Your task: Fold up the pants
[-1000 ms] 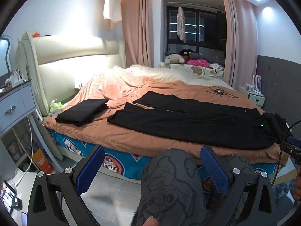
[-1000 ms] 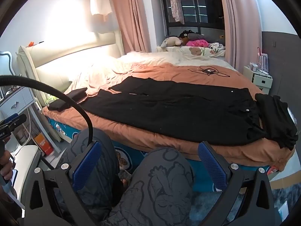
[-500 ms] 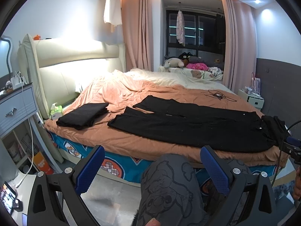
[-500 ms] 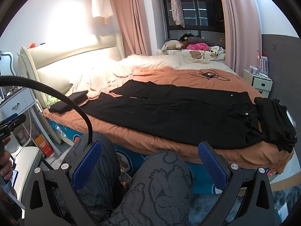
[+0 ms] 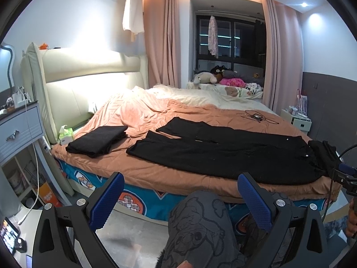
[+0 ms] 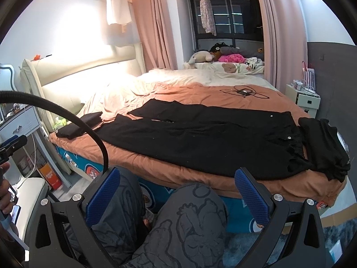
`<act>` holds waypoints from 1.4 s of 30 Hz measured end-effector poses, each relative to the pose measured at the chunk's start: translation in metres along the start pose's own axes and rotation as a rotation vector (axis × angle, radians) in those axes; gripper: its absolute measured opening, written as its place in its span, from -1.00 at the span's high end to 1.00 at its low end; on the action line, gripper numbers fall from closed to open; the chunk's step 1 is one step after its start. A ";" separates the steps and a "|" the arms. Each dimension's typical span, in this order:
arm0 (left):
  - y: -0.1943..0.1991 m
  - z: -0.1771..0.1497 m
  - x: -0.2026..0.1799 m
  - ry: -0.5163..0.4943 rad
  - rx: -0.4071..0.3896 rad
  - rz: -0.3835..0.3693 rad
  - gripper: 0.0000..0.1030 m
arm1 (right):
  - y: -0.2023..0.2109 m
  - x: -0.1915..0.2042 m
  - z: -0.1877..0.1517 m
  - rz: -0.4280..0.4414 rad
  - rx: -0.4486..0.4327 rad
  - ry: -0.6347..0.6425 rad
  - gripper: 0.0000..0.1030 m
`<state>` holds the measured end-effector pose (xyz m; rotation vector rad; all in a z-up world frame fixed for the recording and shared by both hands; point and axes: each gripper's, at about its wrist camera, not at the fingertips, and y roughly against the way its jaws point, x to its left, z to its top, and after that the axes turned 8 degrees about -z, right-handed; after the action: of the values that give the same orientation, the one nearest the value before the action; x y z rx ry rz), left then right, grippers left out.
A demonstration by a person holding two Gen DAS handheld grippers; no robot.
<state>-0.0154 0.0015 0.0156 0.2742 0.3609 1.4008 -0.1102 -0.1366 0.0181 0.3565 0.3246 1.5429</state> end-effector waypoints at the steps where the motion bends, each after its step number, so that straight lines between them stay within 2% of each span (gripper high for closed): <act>1: 0.000 0.000 0.000 0.000 0.000 0.001 -0.99 | -0.001 0.001 0.000 -0.001 0.001 0.000 -1.00; 42: -0.004 0.003 0.003 0.006 -0.002 -0.004 -0.99 | -0.001 0.002 0.002 0.007 -0.015 0.008 -1.00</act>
<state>-0.0102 0.0043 0.0166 0.2673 0.3647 1.3978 -0.1084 -0.1351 0.0200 0.3399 0.3183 1.5536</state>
